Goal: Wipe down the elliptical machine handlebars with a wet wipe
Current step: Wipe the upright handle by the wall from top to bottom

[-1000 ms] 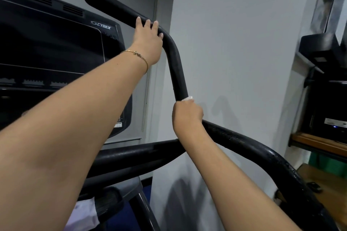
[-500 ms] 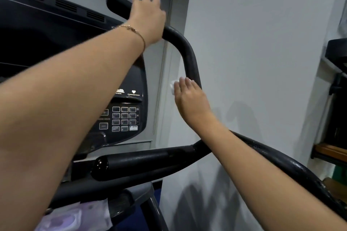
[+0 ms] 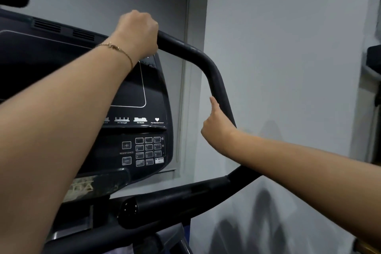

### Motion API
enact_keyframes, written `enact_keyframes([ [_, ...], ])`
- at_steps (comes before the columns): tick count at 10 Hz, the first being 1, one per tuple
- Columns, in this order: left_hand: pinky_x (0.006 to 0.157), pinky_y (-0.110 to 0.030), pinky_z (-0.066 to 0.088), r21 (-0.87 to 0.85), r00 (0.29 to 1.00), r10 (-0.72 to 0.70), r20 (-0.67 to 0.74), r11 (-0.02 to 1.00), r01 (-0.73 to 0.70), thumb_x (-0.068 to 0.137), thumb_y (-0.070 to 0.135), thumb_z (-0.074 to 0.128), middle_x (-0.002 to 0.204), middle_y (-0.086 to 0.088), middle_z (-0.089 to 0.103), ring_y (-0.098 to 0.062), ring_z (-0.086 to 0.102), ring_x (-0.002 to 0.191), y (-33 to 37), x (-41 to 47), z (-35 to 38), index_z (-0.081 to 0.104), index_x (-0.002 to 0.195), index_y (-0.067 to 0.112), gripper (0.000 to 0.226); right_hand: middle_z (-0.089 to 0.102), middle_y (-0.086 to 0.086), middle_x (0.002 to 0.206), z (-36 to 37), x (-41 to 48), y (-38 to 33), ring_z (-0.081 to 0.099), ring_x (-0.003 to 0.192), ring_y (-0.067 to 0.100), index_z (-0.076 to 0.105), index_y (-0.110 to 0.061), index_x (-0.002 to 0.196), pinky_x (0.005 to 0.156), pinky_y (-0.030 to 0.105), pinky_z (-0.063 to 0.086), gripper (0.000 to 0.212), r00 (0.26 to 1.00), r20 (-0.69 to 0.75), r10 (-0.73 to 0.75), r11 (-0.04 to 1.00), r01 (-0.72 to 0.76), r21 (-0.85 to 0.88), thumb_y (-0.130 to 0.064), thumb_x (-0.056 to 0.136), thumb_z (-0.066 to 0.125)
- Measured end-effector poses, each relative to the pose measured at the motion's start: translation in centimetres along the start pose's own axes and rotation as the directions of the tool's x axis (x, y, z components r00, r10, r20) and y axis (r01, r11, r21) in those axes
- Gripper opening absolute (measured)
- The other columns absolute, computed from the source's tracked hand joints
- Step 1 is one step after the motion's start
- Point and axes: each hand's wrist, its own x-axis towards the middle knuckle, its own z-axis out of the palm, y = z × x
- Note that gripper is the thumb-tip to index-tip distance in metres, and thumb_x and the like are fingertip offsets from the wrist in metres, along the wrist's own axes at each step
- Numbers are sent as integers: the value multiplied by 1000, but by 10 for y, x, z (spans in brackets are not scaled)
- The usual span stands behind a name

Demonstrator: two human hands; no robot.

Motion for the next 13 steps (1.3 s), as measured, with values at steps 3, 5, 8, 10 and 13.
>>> enact_keyframes([
  [3, 87, -43, 49, -103, 993, 65, 96, 993, -55, 85, 8, 43, 114, -18, 60, -38, 57, 103, -19, -7, -12, 58, 121, 12, 39, 61, 11, 120, 1, 29, -12, 51, 120, 35, 56, -10, 118, 107, 61, 22, 35, 986, 158, -51, 998, 58, -36, -28, 89, 47],
  [5, 102, -44, 42, -334, 992, 29, 125, 943, 14, 87, -1, 38, 130, -13, 46, -36, 50, 113, -36, -5, -18, 61, 124, 20, 48, 60, 12, 88, -14, 38, 48, 60, 81, 30, 56, -8, 82, 65, 31, 44, 19, 936, 76, 344, 14, -86, 996, -11, 93, 40],
  [8, 95, -40, 46, -145, 1000, 10, 30, 989, -5, 88, 4, 41, 132, -6, 51, -29, 50, 117, -34, -17, -18, 53, 131, 22, 48, 52, 22, 125, -44, 100, 72, 53, 117, 34, 45, 2, 122, 95, 39, 48, 36, 901, 405, 155, -517, 423, -744, 14, 92, 28],
  [10, 102, -44, 42, -79, 998, 23, 65, 997, -18, 89, 1, 37, 145, -8, 39, -33, 46, 124, -28, -27, -12, 35, 143, 13, 56, 57, 23, 110, -79, 96, 80, 55, 116, 32, 51, 1, 99, 108, 39, 38, 31, 937, 298, 182, -412, 348, -842, 14, 91, 25],
  [13, 107, -42, 35, -105, 996, 16, 86, 994, -7, 88, 0, 38, 150, -10, 32, -32, 38, 132, -26, -28, -13, 31, 146, 12, 59, 54, 26, 115, -95, 103, 82, 44, 128, 35, 51, 6, 108, 110, 32, 34, 27, 949, 275, 156, -416, 316, -853, 12, 94, 29],
])
